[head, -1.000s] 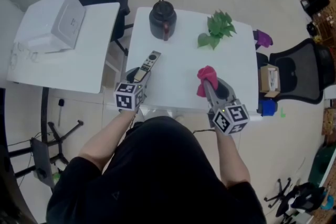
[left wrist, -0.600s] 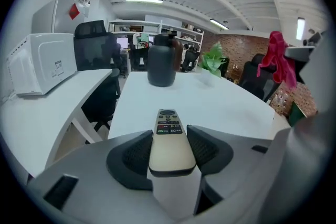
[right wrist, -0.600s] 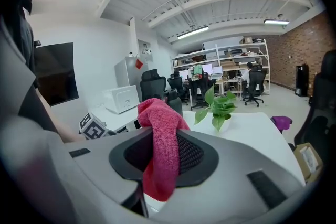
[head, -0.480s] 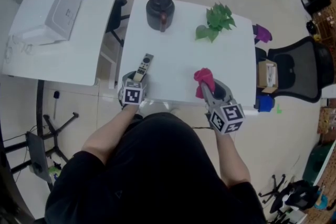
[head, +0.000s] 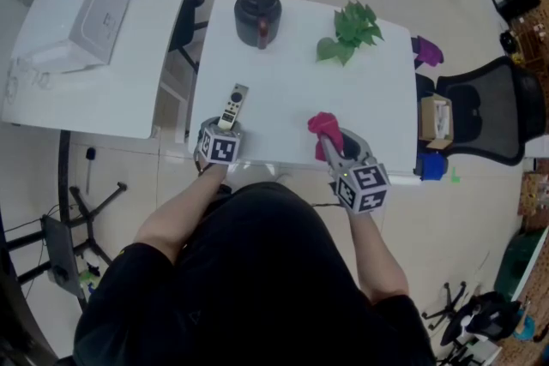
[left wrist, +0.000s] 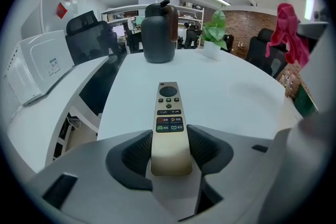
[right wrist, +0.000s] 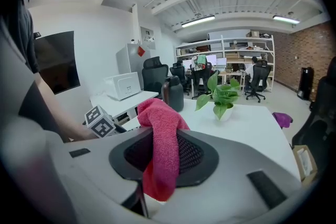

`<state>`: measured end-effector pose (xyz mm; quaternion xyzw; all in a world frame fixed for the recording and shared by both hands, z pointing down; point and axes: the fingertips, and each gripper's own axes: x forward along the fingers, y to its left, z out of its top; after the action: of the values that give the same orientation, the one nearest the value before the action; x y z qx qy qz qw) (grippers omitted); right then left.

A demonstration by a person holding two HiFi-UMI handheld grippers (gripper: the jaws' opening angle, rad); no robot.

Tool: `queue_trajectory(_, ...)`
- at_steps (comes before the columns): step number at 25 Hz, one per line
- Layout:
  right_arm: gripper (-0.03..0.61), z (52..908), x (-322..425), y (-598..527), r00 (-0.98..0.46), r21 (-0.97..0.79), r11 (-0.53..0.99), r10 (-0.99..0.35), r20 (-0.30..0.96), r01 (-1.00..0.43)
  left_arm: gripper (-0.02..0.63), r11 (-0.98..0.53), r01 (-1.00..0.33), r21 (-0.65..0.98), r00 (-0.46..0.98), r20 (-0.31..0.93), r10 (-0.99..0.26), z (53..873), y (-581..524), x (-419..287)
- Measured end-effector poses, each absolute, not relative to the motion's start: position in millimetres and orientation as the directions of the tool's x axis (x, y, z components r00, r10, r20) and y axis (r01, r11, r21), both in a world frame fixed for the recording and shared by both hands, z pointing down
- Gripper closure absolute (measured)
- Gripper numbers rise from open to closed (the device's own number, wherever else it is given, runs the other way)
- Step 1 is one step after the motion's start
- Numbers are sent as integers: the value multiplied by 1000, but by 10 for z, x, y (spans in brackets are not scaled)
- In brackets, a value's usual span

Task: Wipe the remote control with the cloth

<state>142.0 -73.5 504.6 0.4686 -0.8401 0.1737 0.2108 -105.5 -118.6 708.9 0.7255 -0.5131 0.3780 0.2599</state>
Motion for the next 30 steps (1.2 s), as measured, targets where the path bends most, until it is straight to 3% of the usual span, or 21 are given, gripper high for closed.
queue_trajectory(10,482,5330,1570,-773,-408,-64,462,-700,586,-884,362,-357,-934,6,211,816,-538,7030,-1112,-1050)
queue_trajectory(15,482,5719,1721,-894,-326,0,443,-661,676,-896,353,-349,-937,7,226,773,-593,6828,-1075,-1174)
queue_trajectory(23,474,6584,1868,-1141,-177,106,468,-521,835,-878,353,-399,-912,90,357,652,-669,6046,-966,-1106)
queue_trajectory(30,450,6834,1915,-1189,-128,151,492,-488,863,-857,353,-478,-871,115,440,614,-656,5837,-968,-960)
